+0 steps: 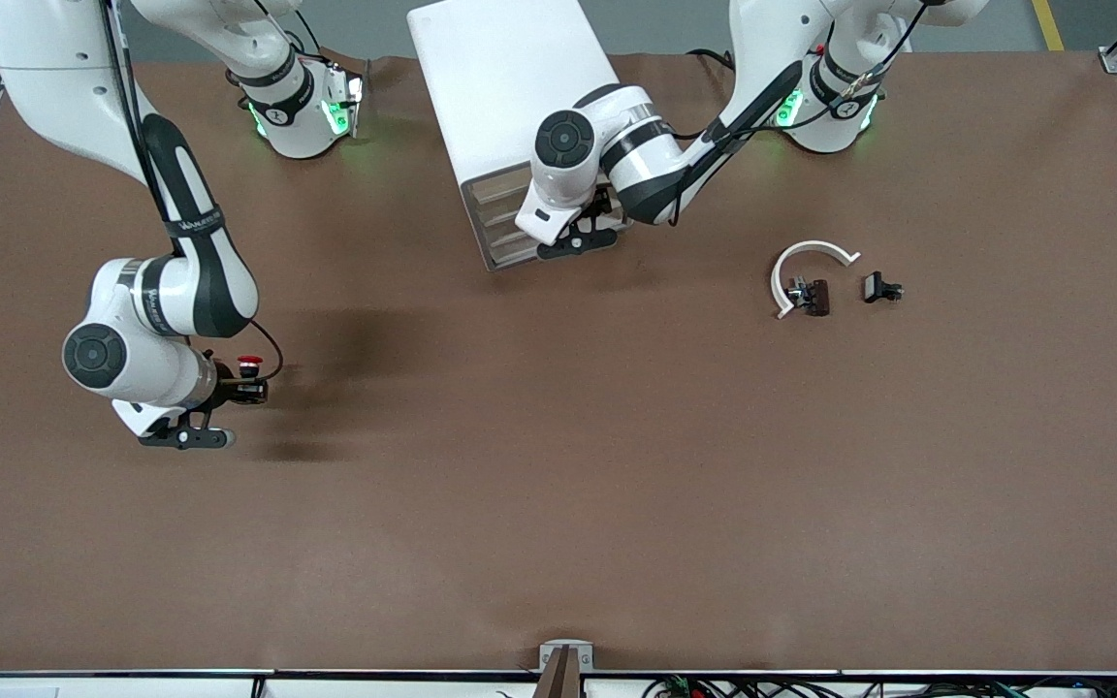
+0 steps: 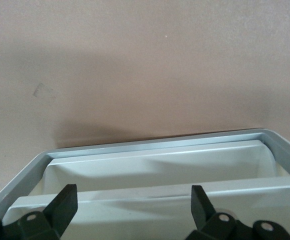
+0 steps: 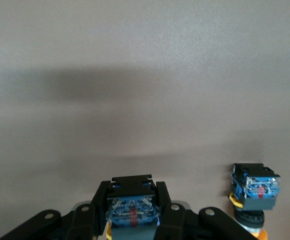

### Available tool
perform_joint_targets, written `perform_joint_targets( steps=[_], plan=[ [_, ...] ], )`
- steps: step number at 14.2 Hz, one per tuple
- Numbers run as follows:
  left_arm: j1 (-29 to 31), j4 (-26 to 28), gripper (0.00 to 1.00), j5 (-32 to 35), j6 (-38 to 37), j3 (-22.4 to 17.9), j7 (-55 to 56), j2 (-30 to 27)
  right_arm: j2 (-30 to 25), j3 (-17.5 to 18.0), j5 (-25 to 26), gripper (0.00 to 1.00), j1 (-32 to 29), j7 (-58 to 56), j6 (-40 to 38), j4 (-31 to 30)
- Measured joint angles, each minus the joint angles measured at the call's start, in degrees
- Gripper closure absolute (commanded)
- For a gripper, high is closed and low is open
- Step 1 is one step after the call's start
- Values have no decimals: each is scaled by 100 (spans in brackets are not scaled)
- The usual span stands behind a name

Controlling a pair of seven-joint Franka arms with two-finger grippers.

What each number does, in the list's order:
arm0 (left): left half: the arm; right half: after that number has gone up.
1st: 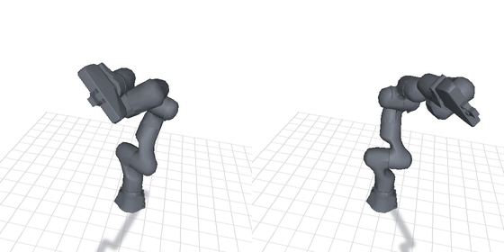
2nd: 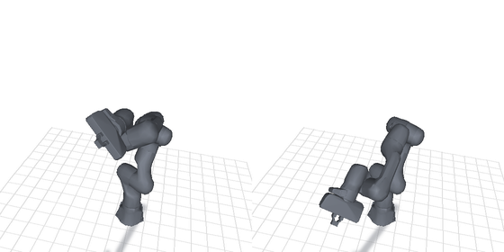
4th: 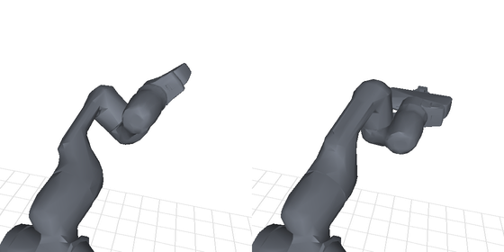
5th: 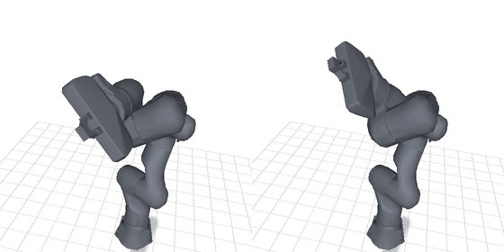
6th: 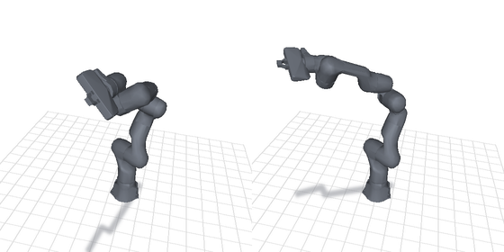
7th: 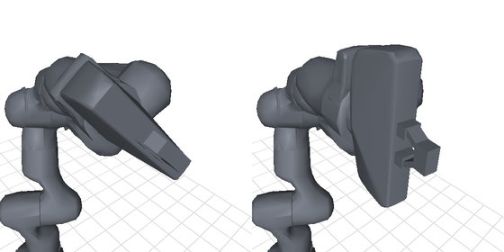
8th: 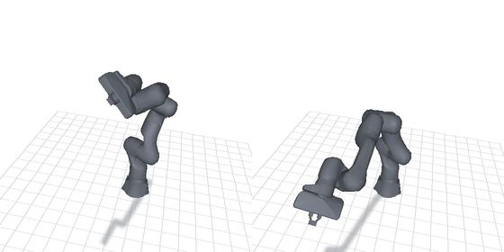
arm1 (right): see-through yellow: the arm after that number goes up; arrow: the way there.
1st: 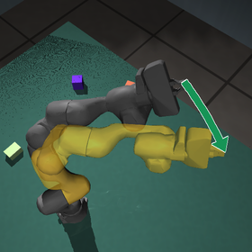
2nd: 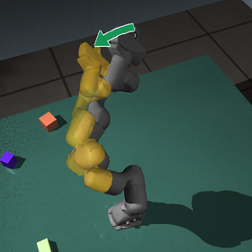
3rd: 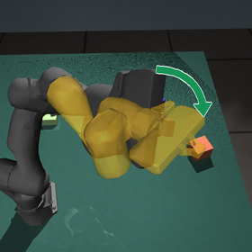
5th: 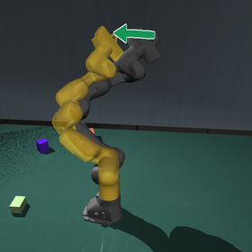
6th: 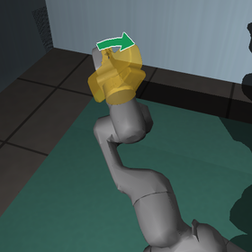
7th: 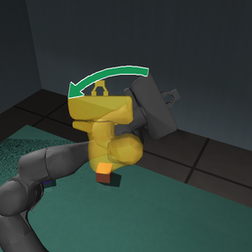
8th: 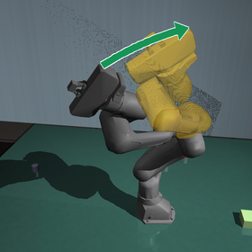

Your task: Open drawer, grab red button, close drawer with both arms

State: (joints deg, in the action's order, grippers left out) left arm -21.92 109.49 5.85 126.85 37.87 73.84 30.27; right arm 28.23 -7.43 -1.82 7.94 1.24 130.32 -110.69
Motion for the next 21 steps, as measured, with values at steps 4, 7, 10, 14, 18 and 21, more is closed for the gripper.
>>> perform_joint_targets(
  steps=[4,7,10,14,18,21],
  plan=[
    [644,-99,0,18,-378,6,24,-300,167,0,0,95,-38,-67,105,6],
    [1380,-287,0,496,-496,5,-49,-471,279,0,0,95,-78,-74,236,5],
    [2089,-396,0,866,-658,7,-346,-638,341,2,0,92,-86,-75,300,5],
    [3086,-565,0,881,-954,10,-1309,-1080,361,4,0,82,-91,-76,305,5],
    [3911,-1167,0,881,-1621,-1,-2495,-1201,361,7,0,16,-93,-77,305,6],
    [4396,-1511,0,881,-1691,-8,-3044,-1199,361,10,0,0,-93,-78,305,22]
  ],
)
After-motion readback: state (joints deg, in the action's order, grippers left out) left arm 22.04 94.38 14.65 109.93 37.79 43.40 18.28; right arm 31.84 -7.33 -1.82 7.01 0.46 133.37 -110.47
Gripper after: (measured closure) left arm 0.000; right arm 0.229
